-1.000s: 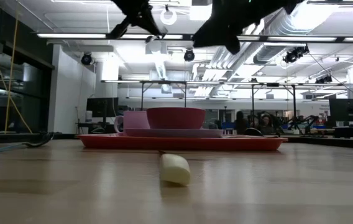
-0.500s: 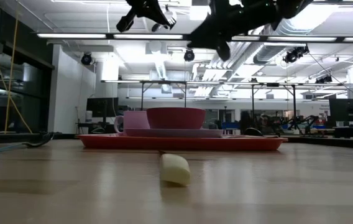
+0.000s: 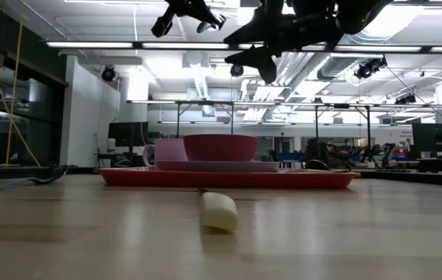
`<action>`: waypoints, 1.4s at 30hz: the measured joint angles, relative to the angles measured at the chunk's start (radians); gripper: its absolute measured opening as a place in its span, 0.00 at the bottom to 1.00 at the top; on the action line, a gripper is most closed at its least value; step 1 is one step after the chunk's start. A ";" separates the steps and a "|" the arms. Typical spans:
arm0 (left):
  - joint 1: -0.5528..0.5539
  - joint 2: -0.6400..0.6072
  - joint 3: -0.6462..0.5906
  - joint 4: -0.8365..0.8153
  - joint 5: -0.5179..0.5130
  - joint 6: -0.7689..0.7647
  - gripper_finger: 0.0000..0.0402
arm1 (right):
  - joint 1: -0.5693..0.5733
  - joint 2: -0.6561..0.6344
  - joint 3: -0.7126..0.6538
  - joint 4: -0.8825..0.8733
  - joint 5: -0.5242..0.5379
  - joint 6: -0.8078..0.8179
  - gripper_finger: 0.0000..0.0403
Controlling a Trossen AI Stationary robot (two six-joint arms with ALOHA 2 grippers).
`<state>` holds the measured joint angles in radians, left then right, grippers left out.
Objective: Set up tray
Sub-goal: Put the blue fork on the white napkin
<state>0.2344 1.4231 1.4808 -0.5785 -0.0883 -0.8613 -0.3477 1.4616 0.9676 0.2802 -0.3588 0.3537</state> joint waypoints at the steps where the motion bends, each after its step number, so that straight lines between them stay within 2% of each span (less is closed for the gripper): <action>1: 0.000 0.000 0.000 0.000 0.000 0.002 0.02 | 0.000 0.000 0.000 0.001 0.000 -0.004 0.47; 7: 0.001 0.000 0.000 -0.005 0.000 0.003 0.04 | -0.006 0.000 0.000 0.077 -0.075 -0.019 0.49; 15: 0.001 0.000 0.000 -0.024 -0.032 0.015 0.03 | -0.020 0.000 0.000 0.081 -0.045 0.038 0.49; 19: 0.001 0.000 -0.001 -0.023 -0.040 0.017 0.04 | 0.002 0.000 0.000 0.082 0.029 0.066 0.49; 26: 0.001 0.007 -0.002 -0.042 -0.085 0.026 0.02 | 0.082 -0.011 0.000 0.063 0.235 0.026 0.49; 33: 0.001 0.007 -0.002 -0.076 -0.102 0.021 0.03 | 0.091 -0.044 0.002 0.038 0.389 0.030 0.49; 42: 0.001 0.007 -0.002 -0.069 -0.105 0.026 0.05 | 0.089 -0.041 0.176 -0.213 0.513 0.005 0.49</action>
<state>0.2356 1.4300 1.4792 -0.6476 -0.1929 -0.8356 -0.2583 1.4204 1.1435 0.0668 0.1538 0.3583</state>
